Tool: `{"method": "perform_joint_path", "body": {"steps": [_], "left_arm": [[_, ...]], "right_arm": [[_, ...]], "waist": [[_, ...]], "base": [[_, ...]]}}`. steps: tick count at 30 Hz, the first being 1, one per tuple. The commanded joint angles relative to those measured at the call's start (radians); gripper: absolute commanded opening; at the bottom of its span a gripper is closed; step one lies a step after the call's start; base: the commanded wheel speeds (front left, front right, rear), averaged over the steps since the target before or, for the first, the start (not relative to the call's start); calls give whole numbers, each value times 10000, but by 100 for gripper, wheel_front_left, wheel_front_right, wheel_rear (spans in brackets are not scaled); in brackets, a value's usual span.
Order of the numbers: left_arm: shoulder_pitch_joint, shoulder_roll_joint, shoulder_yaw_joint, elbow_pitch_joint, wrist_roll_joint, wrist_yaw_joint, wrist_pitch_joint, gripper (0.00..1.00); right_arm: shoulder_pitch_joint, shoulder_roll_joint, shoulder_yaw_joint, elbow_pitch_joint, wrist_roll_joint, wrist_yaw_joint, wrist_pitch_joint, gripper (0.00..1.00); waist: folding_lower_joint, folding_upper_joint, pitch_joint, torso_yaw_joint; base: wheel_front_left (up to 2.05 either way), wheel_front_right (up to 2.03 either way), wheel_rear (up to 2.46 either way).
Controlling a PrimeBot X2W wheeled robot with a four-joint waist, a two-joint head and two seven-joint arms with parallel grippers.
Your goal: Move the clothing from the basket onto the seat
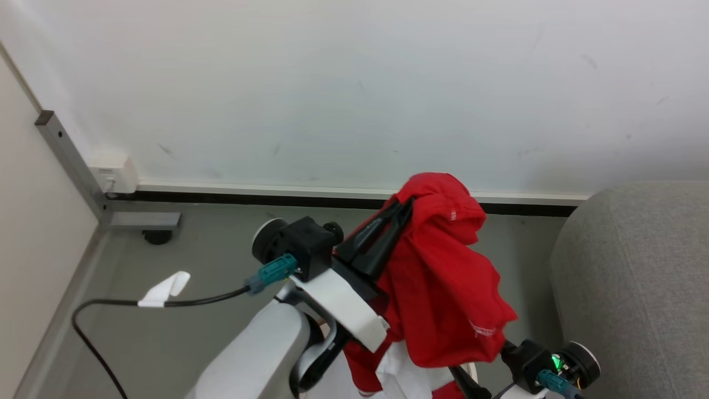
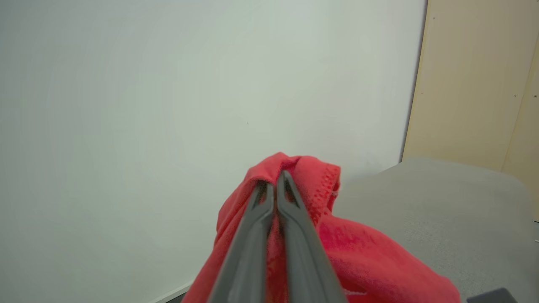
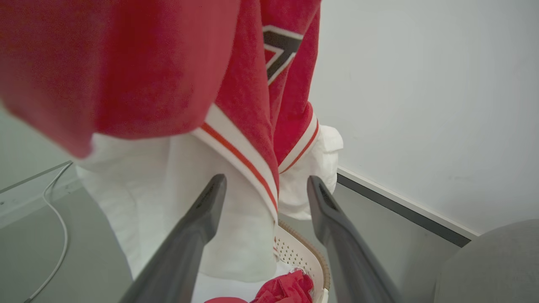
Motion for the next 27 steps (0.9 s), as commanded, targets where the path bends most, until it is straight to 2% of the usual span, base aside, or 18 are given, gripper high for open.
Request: {"method": "perform_joint_path", "body": {"steps": [1,13,19,20,21,22,27], "left_arm": [[106,-30,-97,-162,-98,-55,72,0],[294,-296,-1513,-1480,-567,-211,736,0],[284,-187,-1832,-1659,-771,-232,850,0],[285,-161,-1829,-1663,-802,-233,848,0],[288,-134,-1796,-1660,-821,-215,829,0],[287,-100,-1761,-1641,-821,-176,814,0],[308,28,-1588,-1535,-920,-64,731,0]], "right_arm": [[-188,-54,116,210,105,-21,1,100],[-1136,336,1999,2005,1334,-21,1,100],[-1550,539,2389,2249,1916,-21,1,100],[-1586,555,2397,2270,1961,-21,1,76],[-1607,576,2400,2262,1995,-21,1,27],[-1618,594,2404,2227,2035,-21,1,0],[-1563,487,2366,2003,2125,-21,1,0]], "waist": [[0,0,-14,231],[0,0,-158,1687],[0,0,-195,2027],[0,0,-198,2053],[0,0,-198,2072],[0,0,-197,2083],[0,0,-197,1994]], "base": [[0,0,0],[0,0,0],[0,0,0],[0,0,0],[0,0,0],[0,0,0],[0,0,0]]}}
